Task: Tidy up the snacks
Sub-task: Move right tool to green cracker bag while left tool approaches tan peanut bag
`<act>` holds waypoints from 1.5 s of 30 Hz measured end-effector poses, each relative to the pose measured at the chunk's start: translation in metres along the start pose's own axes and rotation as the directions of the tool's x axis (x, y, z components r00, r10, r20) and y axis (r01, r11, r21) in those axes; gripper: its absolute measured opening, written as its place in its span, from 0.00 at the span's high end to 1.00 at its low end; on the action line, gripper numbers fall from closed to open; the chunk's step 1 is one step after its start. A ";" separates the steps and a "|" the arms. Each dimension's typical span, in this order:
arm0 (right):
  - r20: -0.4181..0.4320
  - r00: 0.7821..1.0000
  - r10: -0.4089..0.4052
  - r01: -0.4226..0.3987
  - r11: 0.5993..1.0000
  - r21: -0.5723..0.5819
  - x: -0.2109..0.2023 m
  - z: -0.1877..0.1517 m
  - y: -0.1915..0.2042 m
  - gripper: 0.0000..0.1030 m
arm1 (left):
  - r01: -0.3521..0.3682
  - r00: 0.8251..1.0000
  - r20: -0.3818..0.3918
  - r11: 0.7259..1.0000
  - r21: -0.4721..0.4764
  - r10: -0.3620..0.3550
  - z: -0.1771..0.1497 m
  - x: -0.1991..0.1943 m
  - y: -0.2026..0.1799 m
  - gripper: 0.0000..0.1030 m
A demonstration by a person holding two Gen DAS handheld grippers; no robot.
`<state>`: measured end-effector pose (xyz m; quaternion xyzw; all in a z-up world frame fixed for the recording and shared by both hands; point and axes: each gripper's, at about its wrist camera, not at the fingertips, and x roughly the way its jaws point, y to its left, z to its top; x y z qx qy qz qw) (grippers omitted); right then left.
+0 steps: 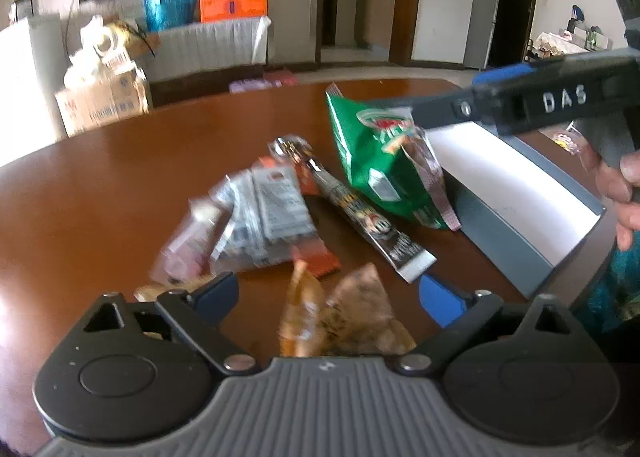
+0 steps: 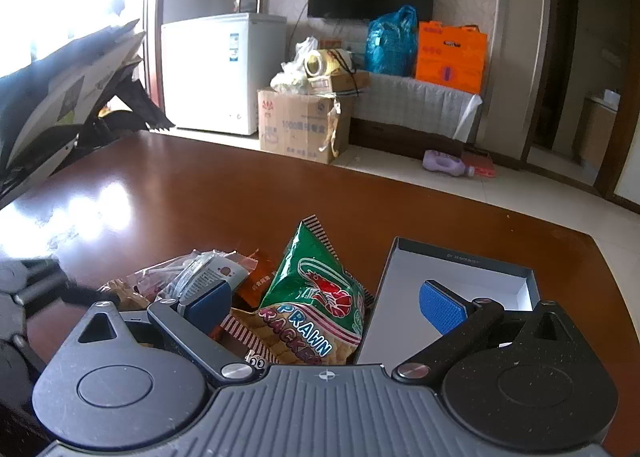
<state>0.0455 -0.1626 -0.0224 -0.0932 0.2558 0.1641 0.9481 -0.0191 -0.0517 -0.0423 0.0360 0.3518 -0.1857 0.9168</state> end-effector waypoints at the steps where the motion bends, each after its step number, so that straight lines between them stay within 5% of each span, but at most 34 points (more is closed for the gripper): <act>1: -0.001 1.000 0.000 0.000 1.000 0.000 0.000 0.000 0.000 0.02 | 0.005 1.000 -0.007 1.000 -0.003 -0.005 -0.001 0.002 -0.001 0.07; 10: -0.004 1.000 0.007 -0.007 1.000 -0.004 0.003 -0.003 0.003 0.02 | 0.008 0.999 -0.031 0.998 -0.064 -0.010 -0.003 0.012 0.004 0.09; 45: -0.043 0.999 0.025 -0.027 0.998 -0.054 0.037 -0.013 0.016 0.02 | 0.010 0.998 -0.063 1.000 -0.013 -0.011 -0.008 0.034 -0.005 0.29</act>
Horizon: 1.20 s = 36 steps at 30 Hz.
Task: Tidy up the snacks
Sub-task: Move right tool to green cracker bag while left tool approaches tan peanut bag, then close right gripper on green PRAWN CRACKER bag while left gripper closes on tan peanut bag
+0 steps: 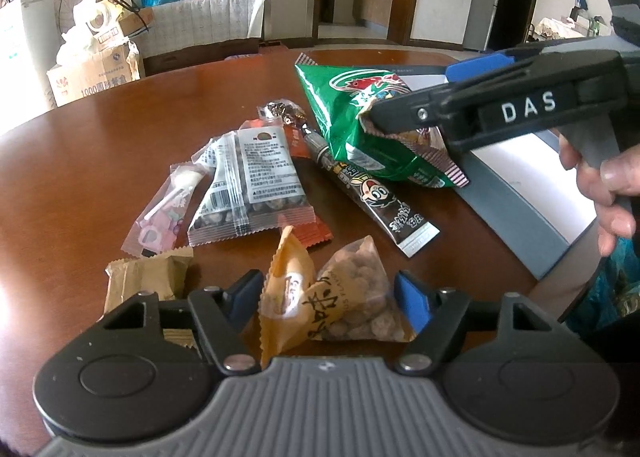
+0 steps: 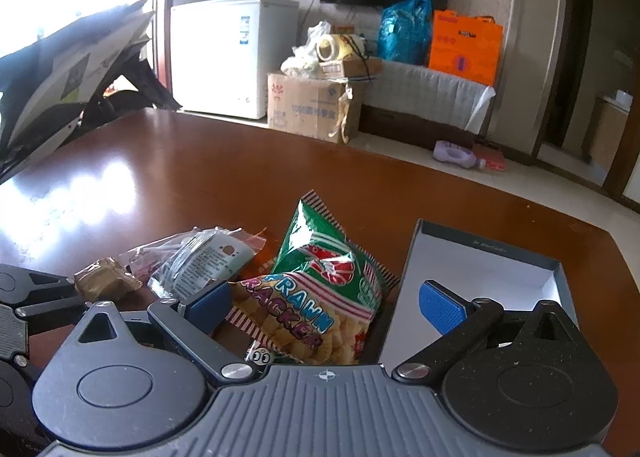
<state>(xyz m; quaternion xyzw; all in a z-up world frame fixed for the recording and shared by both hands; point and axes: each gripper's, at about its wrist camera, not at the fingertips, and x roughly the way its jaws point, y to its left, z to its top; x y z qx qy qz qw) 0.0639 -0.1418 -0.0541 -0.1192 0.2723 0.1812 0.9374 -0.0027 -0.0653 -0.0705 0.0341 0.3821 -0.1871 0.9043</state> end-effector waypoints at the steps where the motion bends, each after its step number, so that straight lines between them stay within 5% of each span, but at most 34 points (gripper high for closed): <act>1: 0.001 1.000 0.006 -0.006 1.000 -0.007 0.000 0.001 0.002 0.02 | 0.000 1.000 0.000 1.000 0.000 0.000 0.000 0.000 0.000 0.29; 14: -0.007 0.998 0.062 -0.062 0.996 -0.065 0.008 0.006 0.020 0.02 | 0.011 1.000 0.001 1.000 0.002 -0.011 -0.002 0.004 0.001 0.35; 25: -0.009 1.000 0.022 -0.021 0.988 0.153 0.015 0.012 -0.001 0.01 | 0.017 1.000 0.000 1.000 0.017 -0.017 -0.001 0.006 0.000 0.39; 36: -0.046 0.997 -0.069 0.067 0.997 -0.037 0.036 0.006 0.029 0.02 | 0.030 1.000 0.008 0.999 0.012 -0.030 -0.003 0.004 -0.001 0.43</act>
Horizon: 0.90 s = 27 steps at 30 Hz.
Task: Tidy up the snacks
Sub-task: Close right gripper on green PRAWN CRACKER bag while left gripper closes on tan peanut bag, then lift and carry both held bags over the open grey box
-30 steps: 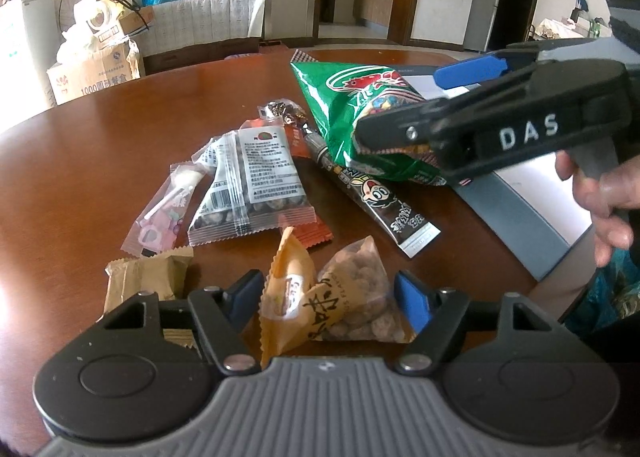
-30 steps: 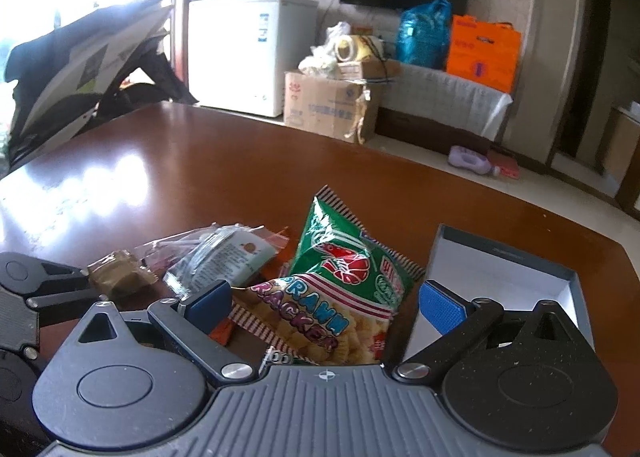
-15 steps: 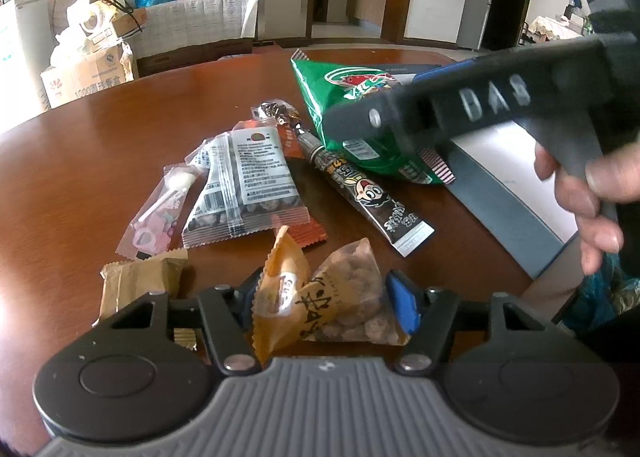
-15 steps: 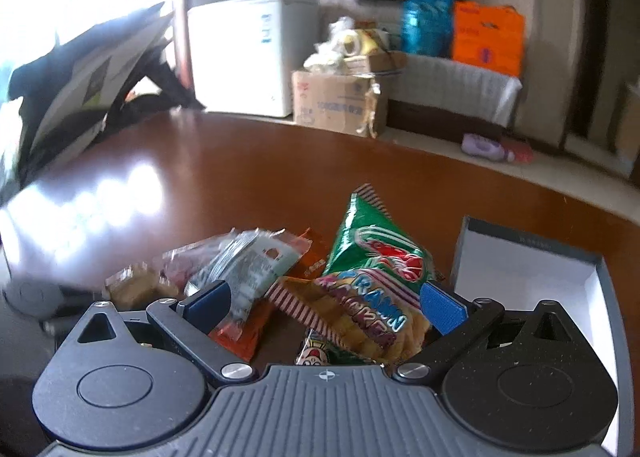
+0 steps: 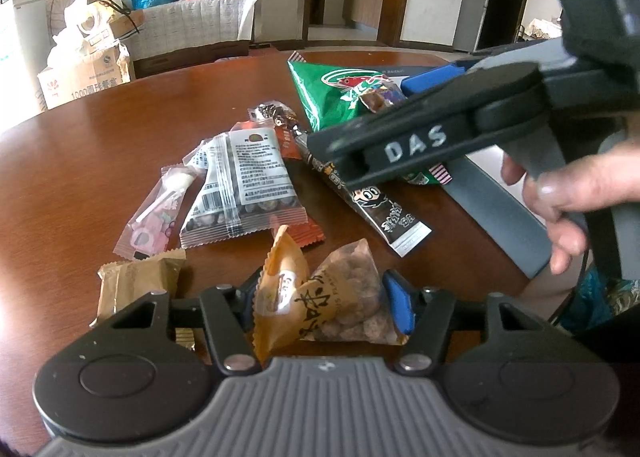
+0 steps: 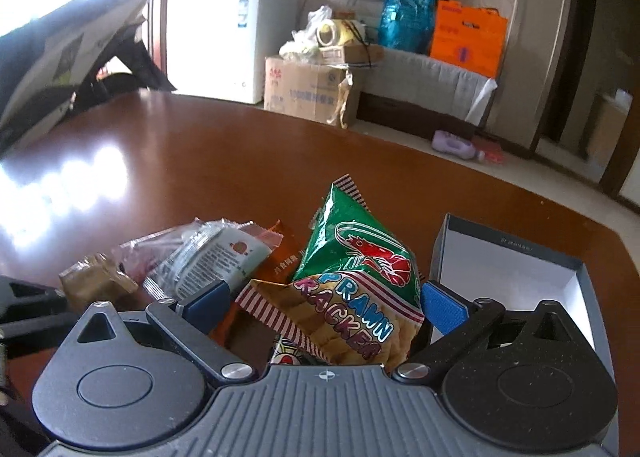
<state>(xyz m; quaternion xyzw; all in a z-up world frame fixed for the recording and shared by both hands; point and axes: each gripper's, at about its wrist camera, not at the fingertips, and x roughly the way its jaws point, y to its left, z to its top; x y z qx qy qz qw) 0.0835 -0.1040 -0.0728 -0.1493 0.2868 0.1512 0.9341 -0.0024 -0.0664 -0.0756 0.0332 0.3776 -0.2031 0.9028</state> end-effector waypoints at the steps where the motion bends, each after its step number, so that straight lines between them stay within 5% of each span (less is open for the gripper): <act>1: -0.006 1.000 -0.012 0.012 1.000 -0.017 0.002 -0.001 0.002 0.04 | 0.001 1.000 0.001 1.000 0.000 -0.001 0.000 0.000 0.000 0.43; 11: 0.002 1.000 -0.015 0.015 1.000 0.016 0.005 -0.004 -0.006 0.40 | 0.012 1.000 0.000 1.000 0.007 -0.012 -0.001 -0.001 0.000 0.47; 27: 0.064 0.997 0.031 -0.038 0.994 0.106 -0.012 -0.004 -0.028 0.52 | -0.002 0.999 0.045 1.000 -0.015 0.003 0.006 -0.011 0.006 0.54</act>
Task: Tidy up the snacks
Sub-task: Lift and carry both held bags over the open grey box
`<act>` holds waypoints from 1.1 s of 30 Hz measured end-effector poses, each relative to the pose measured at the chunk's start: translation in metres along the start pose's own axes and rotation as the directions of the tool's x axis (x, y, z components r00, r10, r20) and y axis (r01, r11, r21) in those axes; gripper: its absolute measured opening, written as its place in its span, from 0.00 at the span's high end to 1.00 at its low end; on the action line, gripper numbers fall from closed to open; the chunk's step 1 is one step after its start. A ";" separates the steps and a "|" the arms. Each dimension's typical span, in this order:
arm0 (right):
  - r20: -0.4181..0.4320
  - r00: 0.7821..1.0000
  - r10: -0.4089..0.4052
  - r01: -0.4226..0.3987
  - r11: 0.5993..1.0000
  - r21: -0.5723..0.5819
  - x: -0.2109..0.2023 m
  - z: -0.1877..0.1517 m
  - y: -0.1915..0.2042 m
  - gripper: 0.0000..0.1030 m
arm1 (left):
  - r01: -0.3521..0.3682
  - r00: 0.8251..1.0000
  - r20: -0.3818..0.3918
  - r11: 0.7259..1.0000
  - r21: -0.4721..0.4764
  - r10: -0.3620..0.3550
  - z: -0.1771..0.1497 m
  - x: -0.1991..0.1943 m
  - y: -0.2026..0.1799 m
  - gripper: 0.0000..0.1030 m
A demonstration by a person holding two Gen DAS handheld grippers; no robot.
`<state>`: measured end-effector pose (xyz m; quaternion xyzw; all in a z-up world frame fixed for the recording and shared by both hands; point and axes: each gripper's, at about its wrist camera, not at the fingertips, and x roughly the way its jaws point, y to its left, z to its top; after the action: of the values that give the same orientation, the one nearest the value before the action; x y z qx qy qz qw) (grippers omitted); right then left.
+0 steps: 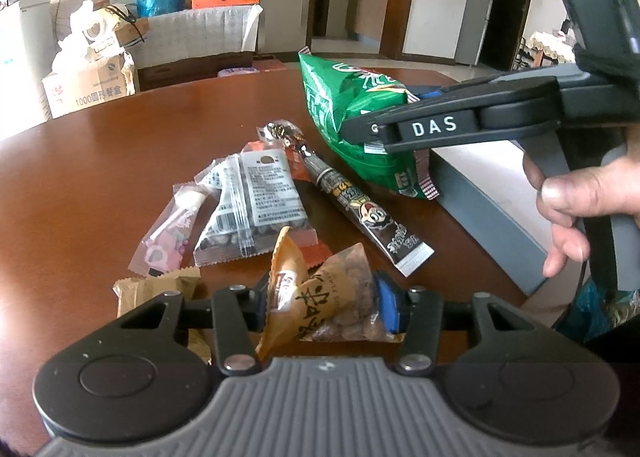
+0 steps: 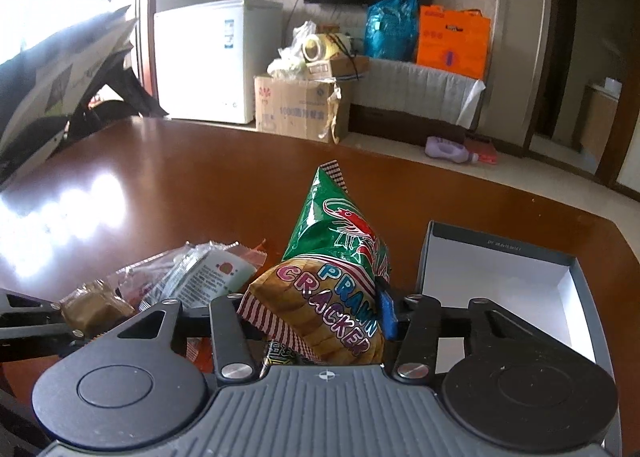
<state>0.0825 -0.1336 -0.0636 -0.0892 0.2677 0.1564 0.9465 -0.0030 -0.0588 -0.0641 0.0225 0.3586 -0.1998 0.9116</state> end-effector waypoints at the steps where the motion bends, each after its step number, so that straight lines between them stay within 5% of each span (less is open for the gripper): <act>1: 0.005 1.000 0.002 -0.002 1.000 0.002 -0.002 0.001 -0.001 0.52 | -0.002 1.000 0.007 1.000 -0.002 0.002 0.001 -0.001 0.001 0.54; 33: 0.065 0.997 0.032 -0.035 0.998 0.053 -0.044 0.003 -0.023 0.53 | -0.054 0.988 0.143 0.997 -0.062 0.062 0.022 -0.031 0.007 0.54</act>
<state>0.0565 -0.1650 -0.0352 -0.0538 0.2428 0.1677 0.9539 -0.0070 -0.0458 -0.0273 -0.0083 0.2963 -0.1636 0.9409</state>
